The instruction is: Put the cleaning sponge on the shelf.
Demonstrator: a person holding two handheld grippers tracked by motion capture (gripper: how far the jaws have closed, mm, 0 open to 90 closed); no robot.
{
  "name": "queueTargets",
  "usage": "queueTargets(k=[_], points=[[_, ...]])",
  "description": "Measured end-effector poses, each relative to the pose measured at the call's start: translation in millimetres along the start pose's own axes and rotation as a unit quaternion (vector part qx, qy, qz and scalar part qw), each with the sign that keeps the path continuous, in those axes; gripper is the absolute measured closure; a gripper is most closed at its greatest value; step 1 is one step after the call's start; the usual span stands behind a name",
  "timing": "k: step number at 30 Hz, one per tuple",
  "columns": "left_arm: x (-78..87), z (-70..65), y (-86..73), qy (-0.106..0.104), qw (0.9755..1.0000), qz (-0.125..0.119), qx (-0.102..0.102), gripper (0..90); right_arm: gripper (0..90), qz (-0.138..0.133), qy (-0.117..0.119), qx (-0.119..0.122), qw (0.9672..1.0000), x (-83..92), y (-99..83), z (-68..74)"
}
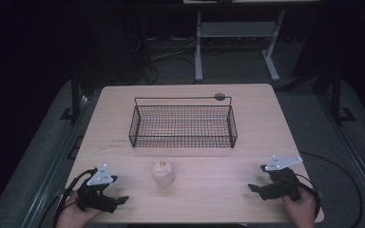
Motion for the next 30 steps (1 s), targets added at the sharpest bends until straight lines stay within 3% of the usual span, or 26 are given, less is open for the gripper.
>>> queueTargets(k=[20,30], points=[[-10.7,-11.2,6.7,-0.014,0.9997,0.015,-0.013,16.4,14.2,0.001,0.0,0.001,1.0,-0.5,0.5,0.3],[-16.0,-22.2,20.5,-0.016,0.9988,0.022,-0.04,16.4,14.2,-0.001,-0.001,0.0,1.0,-0.4,0.0,1.2]])
Point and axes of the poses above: each handheld gripper's, and its own axes: x roughly backward along the jaws, y roughly out of its top, z roughly to its left, the point moved 4 cm from there along -x, roughly forward along the jaws, and after that the axes turned 13 degrees about x, right-handed, at the moved point
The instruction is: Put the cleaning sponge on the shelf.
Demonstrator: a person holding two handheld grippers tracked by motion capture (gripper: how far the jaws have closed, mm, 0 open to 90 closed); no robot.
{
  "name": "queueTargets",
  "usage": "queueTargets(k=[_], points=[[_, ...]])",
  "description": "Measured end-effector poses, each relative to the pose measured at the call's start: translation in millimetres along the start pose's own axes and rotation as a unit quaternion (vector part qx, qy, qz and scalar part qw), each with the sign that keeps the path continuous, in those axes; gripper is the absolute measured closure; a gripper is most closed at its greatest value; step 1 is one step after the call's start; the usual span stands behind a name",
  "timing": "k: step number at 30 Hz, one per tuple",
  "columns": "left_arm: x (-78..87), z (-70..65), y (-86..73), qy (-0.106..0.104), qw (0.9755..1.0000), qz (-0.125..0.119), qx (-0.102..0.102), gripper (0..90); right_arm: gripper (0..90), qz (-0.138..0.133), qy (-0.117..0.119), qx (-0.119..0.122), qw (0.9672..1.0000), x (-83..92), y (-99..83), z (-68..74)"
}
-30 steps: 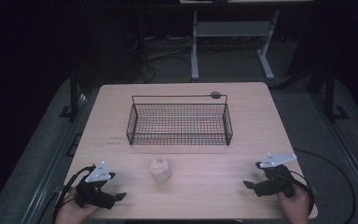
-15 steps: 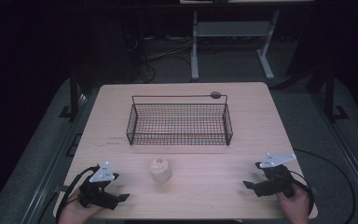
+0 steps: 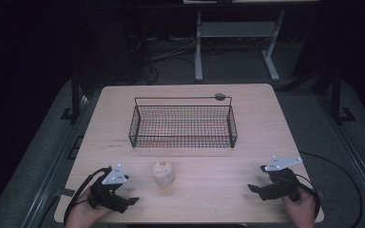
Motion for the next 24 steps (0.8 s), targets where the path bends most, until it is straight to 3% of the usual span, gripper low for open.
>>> queueTargets(k=[24], points=[[0.1,-10.6,25.8,-0.001,0.999,0.02,-0.039,16.5,14.2,-0.002,0.001,-0.001,1.0,0.7,0.7,1.5]])
Point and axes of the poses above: each handheld gripper's, and its own axes: x roughly backward along the jaws, y roughly out of its top, z roughly to its left, the point moved 4 cm from there along -x, roughly forward along the jaws, and after that the axes turned 13 degrees about x, right-handed, at the moved point
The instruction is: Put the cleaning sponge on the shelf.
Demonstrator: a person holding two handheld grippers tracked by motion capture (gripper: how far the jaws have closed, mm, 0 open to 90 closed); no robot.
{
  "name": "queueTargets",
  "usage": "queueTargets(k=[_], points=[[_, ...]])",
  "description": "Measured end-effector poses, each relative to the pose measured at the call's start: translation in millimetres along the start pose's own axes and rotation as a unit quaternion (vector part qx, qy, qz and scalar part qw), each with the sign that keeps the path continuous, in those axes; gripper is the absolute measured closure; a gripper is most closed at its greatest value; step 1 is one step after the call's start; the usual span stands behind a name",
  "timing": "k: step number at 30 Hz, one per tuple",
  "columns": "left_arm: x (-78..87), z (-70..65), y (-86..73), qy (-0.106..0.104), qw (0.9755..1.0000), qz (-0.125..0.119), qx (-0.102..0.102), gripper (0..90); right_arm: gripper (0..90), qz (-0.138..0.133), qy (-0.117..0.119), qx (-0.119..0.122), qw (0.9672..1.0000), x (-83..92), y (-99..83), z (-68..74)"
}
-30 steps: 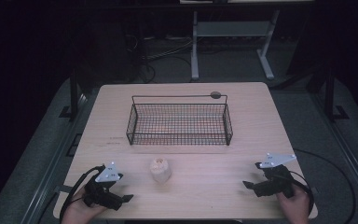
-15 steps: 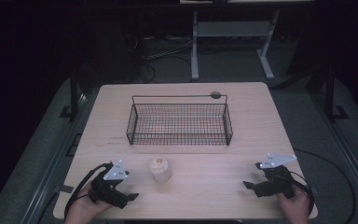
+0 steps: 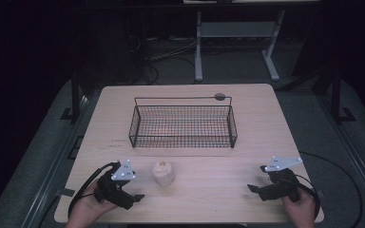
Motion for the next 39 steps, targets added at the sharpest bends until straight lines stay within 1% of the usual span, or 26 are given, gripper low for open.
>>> queueTargets(k=[5,8,11,14,15,19,22,27,33,35,39], points=[[-0.5,-1.3,5.7,-0.004,1.0,0.004,-0.003,16.4,14.2,0.001,0.001,0.002,1.0,-0.4,0.5,0.6],[-1.2,-1.5,9.7,-0.004,0.9999,0.011,-0.009,16.5,14.2,-0.001,0.0,0.0,1.0,-0.3,1.0,1.0],[-1.4,-1.9,14.1,-0.004,0.9998,0.013,-0.013,16.4,14.2,0.0,0.0,-0.001,1.0,-0.5,1.0,1.0],[-1.1,-1.5,18.6,-0.004,0.9996,0.019,-0.018,16.5,14.2,0.0,0.001,0.003,1.0,-0.4,1.3,0.8],[-1.2,-1.9,19.9,-0.005,0.9997,0.018,-0.017,16.4,14.2,-0.001,0.001,0.005,1.0,-0.5,1.4,0.7],[-2.0,-2.3,24.8,-0.006,0.9994,0.025,-0.023,16.4,14.2,-0.001,0.001,0.003,1.0,-0.3,1.5,0.8],[-3.5,-3.0,28.2,-0.009,0.9994,0.026,-0.022,16.5,14.2,-0.001,0.002,0.004,1.0,-0.4,1.5,0.8],[-4.3,-3.7,34.7,-0.011,0.9989,0.035,-0.029,16.4,14.2,0.0,0.003,0.004,1.0,-0.8,2.3,1.8],[-3.2,-4.8,46.4,-0.013,0.9987,0.035,-0.036,16.4,14.2,0.001,0.003,0.006,1.0,-1.9,2.8,2.4],[-3.3,-5.4,49.9,-0.012,0.9983,0.039,-0.042,16.4,14.2,0.0,0.003,0.005,1.0,-1.7,2.8,2.4],[-4.4,-6.3,55.0,-0.011,0.9981,0.041,-0.045,16.4,14.2,0.0,0.003,0.005,1.0,-1.4,2.6,2.3]])
Point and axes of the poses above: each handheld gripper's, and its own axes: x roughly backward along the jaws, y roughly out of its top, z roughly to its left, the point moved 4 cm from there along -x, roughly forward along the jaws, and after that the axes turned 13 degrees about x, right-handed, at the moved point
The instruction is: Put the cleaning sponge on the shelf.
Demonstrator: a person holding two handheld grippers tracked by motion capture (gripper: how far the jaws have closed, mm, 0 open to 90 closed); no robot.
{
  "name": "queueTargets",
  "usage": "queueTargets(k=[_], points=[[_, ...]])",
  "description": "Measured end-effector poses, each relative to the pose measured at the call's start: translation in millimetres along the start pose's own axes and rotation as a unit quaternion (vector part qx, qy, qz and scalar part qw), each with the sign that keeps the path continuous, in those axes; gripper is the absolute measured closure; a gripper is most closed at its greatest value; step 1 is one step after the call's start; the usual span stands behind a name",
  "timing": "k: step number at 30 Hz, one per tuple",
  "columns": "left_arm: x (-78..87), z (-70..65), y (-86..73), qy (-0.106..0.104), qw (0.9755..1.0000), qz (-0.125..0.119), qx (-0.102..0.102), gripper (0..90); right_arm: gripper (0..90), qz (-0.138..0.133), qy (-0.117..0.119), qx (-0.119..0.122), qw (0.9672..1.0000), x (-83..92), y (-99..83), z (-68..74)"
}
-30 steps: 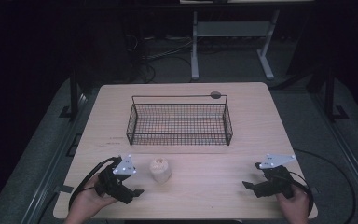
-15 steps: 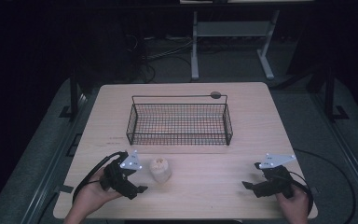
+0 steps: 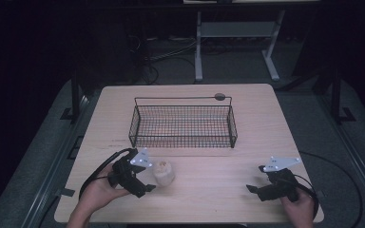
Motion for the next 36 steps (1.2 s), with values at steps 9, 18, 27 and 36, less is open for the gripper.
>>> queueTargets(k=[9,18,27,36], points=[[-1.8,2.0,8.1,0.001,0.9999,0.012,-0.007,16.4,14.2,-0.001,0.001,-0.001,1.0,-0.3,0.3,0.2],[-3.8,2.3,15.8,-0.009,0.9998,0.015,-0.008,16.4,14.2,-0.002,0.002,-0.001,1.0,-0.2,0.3,1.0],[-11.2,4.9,17.9,-0.01,0.9995,0.028,-0.004,16.4,14.2,-0.002,0.003,-0.001,1.0,0.2,0.2,1.2],[-13.7,4.8,22.7,-0.009,0.9994,0.033,-0.005,16.4,14.2,-0.001,0.005,0.001,1.0,0.1,0.4,1.8]])
Point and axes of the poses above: each handheld gripper's, and its own axes: x roughly backward along the jaws, y roughly out of its top, z roughly to its left, the point moved 4 cm from there along -x, roughly forward along the jaws, and after that the axes turned 13 degrees about x, right-handed, at the moved point
